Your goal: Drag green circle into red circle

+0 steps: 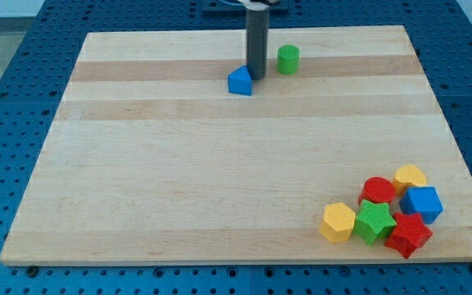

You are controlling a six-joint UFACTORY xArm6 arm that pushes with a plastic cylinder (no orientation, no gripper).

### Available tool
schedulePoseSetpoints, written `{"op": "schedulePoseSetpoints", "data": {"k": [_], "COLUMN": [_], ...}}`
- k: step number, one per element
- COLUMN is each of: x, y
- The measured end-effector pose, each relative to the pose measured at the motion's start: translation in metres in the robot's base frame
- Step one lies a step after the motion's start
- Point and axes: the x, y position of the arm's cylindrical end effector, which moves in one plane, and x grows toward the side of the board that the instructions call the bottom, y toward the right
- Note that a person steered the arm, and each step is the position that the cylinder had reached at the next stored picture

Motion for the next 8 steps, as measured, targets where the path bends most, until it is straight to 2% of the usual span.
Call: {"op": "schedulePoseSetpoints", "data": {"k": [1, 2, 3, 5, 6, 7, 8], "x": [-0.048, -0.078, -0.058, 0.028, 0.029, 0.048, 0.086], "y": [-0.011, 0.023, 0.056, 0.061, 0.071, 0.097, 0.121]}}
